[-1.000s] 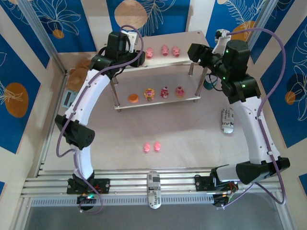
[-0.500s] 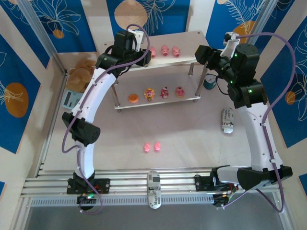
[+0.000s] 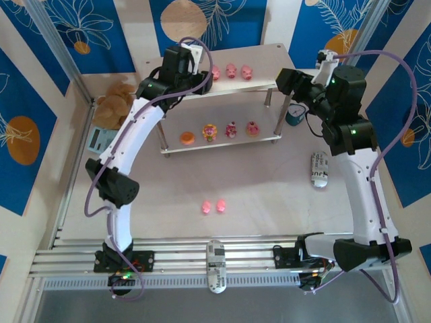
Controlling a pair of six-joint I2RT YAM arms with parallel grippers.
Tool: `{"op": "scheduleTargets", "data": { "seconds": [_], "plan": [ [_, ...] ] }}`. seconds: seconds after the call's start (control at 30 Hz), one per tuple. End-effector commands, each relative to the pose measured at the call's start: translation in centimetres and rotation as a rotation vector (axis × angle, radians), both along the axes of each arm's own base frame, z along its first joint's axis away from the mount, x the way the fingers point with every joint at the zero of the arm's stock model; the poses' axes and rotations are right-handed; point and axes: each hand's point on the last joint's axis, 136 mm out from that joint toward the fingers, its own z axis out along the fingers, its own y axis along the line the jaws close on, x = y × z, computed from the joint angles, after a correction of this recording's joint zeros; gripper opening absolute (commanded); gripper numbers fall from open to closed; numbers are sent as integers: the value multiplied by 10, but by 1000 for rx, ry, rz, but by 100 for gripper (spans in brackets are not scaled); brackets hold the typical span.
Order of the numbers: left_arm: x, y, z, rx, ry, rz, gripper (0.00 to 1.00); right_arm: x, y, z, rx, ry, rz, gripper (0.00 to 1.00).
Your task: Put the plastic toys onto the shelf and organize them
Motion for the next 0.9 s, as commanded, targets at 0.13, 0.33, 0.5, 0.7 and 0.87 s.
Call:
{"op": "scheduleTargets", "data": {
  "seconds": [0.13, 0.33, 0.5, 0.7, 0.87],
  "plan": [
    [-49, 54, 33, 63, -78, 99, 61, -24, -1, -24, -102, 100, 13, 65],
    [-93, 71, 10, 35, -40, 85, 59, 2, 23, -25, -186, 127, 79, 17],
    [-123, 89, -13, 21, -1, 107, 59, 31, 45, -32, -322, 189, 114, 14],
    [-138, 103, -16, 33, -9, 125, 60, 55, 63, -44, -389, 226, 122, 0],
    [-139, 104, -13, 42, -19, 121, 61, 67, 69, -60, -418, 280, 124, 0]
  ]
}}
